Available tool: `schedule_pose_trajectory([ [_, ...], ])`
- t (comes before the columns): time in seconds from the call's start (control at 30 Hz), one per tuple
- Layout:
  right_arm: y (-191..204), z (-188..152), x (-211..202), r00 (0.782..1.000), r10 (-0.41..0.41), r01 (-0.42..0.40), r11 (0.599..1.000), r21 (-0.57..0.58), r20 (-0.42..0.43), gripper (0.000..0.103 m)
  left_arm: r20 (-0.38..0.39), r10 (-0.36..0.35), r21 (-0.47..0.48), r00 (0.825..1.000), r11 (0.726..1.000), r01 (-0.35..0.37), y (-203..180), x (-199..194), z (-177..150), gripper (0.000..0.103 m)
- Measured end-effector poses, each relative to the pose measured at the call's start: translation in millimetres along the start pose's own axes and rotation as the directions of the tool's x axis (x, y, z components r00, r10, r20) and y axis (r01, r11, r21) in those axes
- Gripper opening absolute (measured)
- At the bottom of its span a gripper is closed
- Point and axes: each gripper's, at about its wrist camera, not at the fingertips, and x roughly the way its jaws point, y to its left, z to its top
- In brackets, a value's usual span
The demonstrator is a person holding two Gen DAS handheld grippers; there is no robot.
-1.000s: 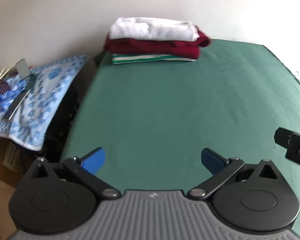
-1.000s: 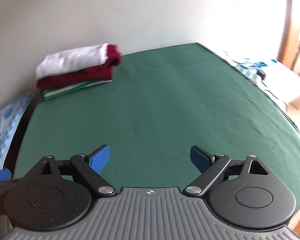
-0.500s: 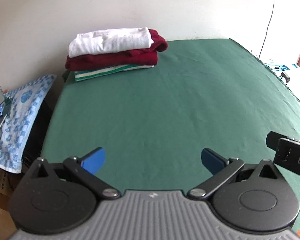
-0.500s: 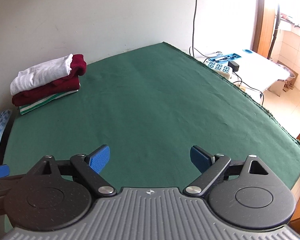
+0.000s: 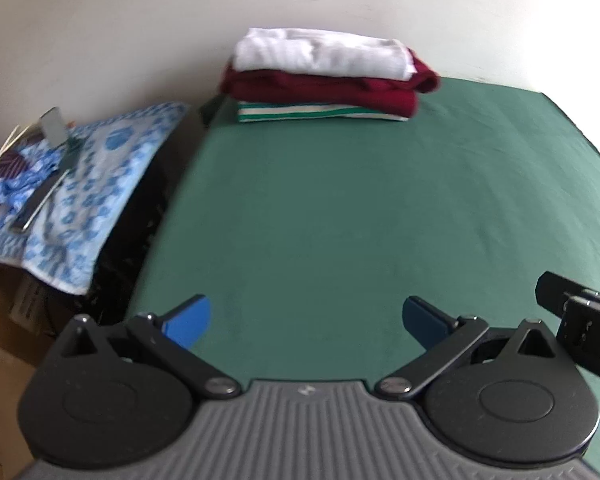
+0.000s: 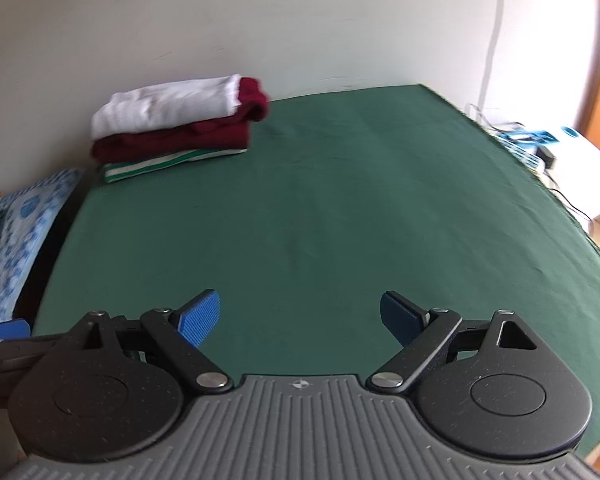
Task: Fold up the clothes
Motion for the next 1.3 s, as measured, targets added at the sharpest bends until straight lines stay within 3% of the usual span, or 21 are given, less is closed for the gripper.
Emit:
schedule_pose_trajectory([
  [0.63,54.9,1.6,13.2,0.993,0.108,-0.111,0.988,-0.111,-0.037,0.090,-0.030,0.096,-0.071,0.995,0.993,-0.098,52.3,10.5,-3.9,0.102],
  [1.0,74.3,0.1,16.9,0.994,0.097,-0.102,0.986,-0.132,-0.046,0.090,-0.048,0.060,-0.103,0.997,0.993,-0.065,73.0,16.7,-6.8,0.102],
  [1.3,77.5,6.2,17.3,0.997,0.076,-0.079,0.990,-0.121,-0.035,0.090,-0.013,0.046,-0.081,0.999,0.996,-0.047,71.5,17.3,2.1,0.102],
])
